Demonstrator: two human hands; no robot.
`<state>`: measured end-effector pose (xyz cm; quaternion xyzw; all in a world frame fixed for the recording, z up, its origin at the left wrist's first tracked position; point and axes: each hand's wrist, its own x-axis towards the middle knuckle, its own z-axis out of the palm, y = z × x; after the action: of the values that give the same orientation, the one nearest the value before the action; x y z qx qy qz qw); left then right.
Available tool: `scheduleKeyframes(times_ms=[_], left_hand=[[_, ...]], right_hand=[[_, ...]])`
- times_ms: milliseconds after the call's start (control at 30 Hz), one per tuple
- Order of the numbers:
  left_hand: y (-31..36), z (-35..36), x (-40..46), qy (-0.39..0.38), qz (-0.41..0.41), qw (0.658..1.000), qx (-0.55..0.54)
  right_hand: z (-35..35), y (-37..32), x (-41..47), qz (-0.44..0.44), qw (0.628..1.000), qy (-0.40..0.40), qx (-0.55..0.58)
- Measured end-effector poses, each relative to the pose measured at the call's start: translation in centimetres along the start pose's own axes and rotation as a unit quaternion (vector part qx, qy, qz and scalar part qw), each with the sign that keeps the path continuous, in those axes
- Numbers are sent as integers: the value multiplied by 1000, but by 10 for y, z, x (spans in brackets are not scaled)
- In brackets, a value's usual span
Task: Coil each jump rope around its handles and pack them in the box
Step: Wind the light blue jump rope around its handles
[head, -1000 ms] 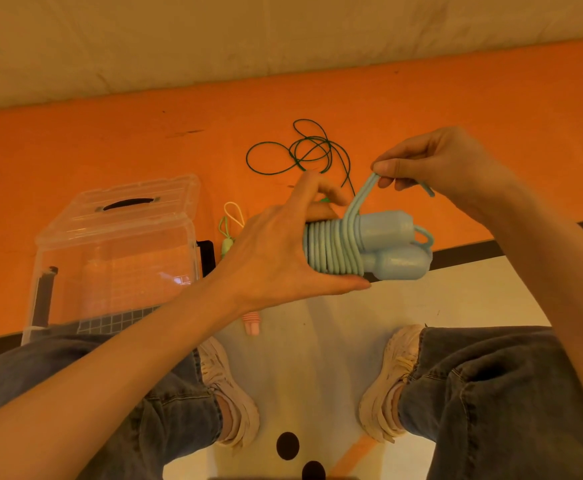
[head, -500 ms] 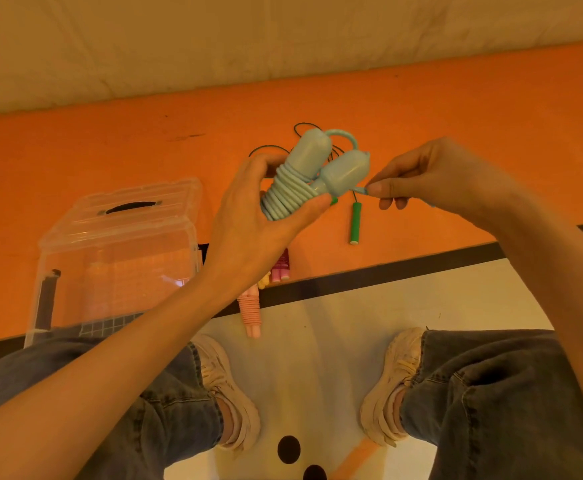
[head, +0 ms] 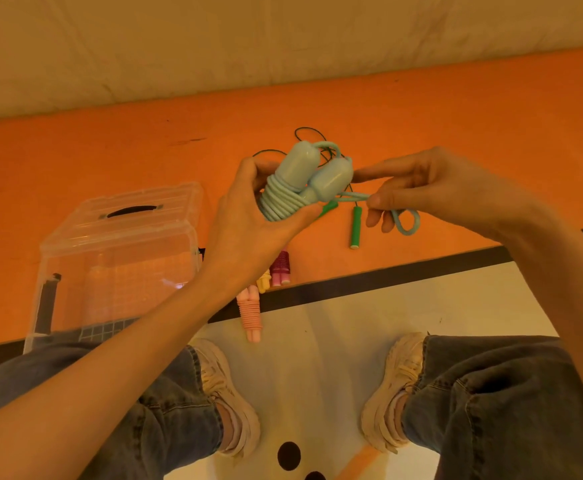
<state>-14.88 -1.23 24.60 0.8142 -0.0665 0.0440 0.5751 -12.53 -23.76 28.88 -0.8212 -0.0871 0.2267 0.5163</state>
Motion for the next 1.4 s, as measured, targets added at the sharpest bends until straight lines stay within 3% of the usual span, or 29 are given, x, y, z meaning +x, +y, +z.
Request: scheduleKeyframes(times_ms=[200, 333, 600, 667, 767, 833, 900, 1167, 1400], left_hand=[[3, -3, 8, 38, -99, 991, -84], [3, -4, 8, 19, -141, 984, -106], [5, -2, 7, -13, -163, 979, -121], [6, -3, 8, -7, -168, 977, -128], [7, -4, 8, -8, -168, 977, -130], [6, -5, 8, -10, -177, 975, -136], [6, -5, 8, -16, -200, 968, -153], [3, -6, 13, -37, -285, 928, -236], [5, -2, 8, -114, -279, 908, -289]], right_hand=[[11, -9, -4, -17, 996, -79, 38], [14, -11, -4, -33, 992, -94, 79], [8, -7, 2, -60, 935, -118, 328], [9, -5, 3, -86, 947, -80, 299], [15, -7, 3, -121, 970, 76, 194], [14, -8, 4, -130, 965, 168, 157], [9, -7, 4, -138, 958, 196, 160], [1, -13, -6, -163, 955, 91, 230], [2, -14, -3, -177, 909, 52, 374]])
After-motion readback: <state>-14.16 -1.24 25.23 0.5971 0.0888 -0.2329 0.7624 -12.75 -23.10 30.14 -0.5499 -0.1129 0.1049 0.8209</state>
